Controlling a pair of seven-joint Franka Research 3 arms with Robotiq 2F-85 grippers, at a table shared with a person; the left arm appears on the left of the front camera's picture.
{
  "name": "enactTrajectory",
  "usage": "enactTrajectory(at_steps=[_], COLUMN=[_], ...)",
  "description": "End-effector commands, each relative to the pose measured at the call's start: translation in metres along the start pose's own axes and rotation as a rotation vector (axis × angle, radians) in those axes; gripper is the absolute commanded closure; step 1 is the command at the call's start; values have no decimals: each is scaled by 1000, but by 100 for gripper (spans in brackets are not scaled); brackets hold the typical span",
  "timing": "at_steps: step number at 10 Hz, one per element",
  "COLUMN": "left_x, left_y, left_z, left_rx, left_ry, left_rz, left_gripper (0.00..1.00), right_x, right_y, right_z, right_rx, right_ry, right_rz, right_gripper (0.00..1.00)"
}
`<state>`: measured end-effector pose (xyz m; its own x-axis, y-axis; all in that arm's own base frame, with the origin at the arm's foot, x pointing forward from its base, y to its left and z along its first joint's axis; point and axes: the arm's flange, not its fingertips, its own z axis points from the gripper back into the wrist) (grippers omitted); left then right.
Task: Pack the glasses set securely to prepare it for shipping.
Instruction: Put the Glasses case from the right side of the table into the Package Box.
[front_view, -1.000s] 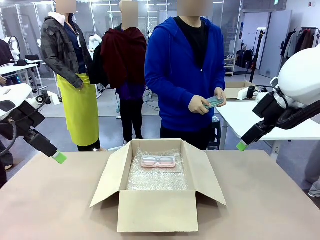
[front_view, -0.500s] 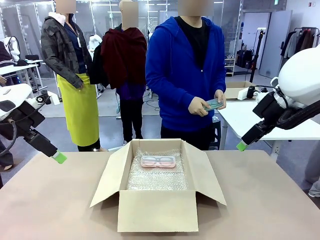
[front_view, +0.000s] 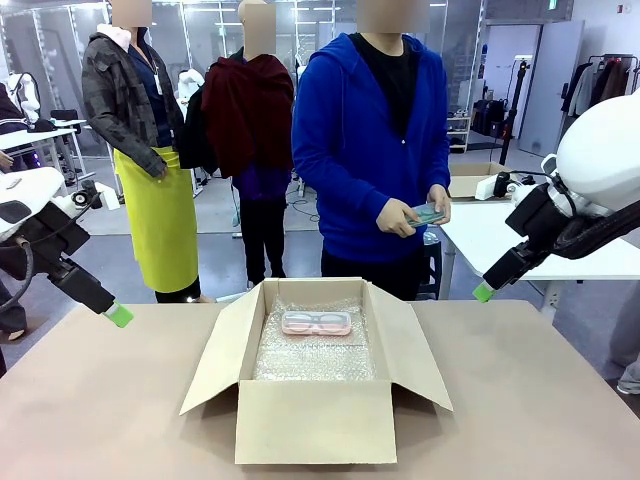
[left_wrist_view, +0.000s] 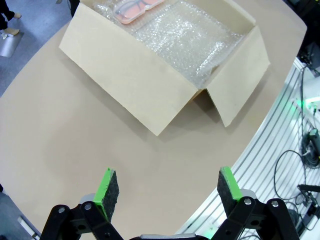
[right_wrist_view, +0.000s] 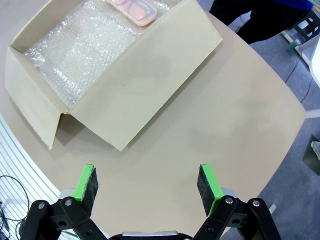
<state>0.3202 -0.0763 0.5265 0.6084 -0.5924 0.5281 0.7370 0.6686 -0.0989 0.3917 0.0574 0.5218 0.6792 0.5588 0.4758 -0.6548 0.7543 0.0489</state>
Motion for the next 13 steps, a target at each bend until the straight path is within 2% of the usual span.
enactTrajectory(at_steps=[1,13], left_x=[-1,-1], left_y=[1,1], left_z=[0,0], left_rx=[-18,-18], left_ry=[-18,-18], left_rz=[-12,-12], left_gripper=[0,0], right_x=[1,1], right_y=[0,0], right_z=[1,1], right_rx=[-10,-10], right_ry=[-3,-3], right_rz=[-1,-1], right_gripper=[0,0])
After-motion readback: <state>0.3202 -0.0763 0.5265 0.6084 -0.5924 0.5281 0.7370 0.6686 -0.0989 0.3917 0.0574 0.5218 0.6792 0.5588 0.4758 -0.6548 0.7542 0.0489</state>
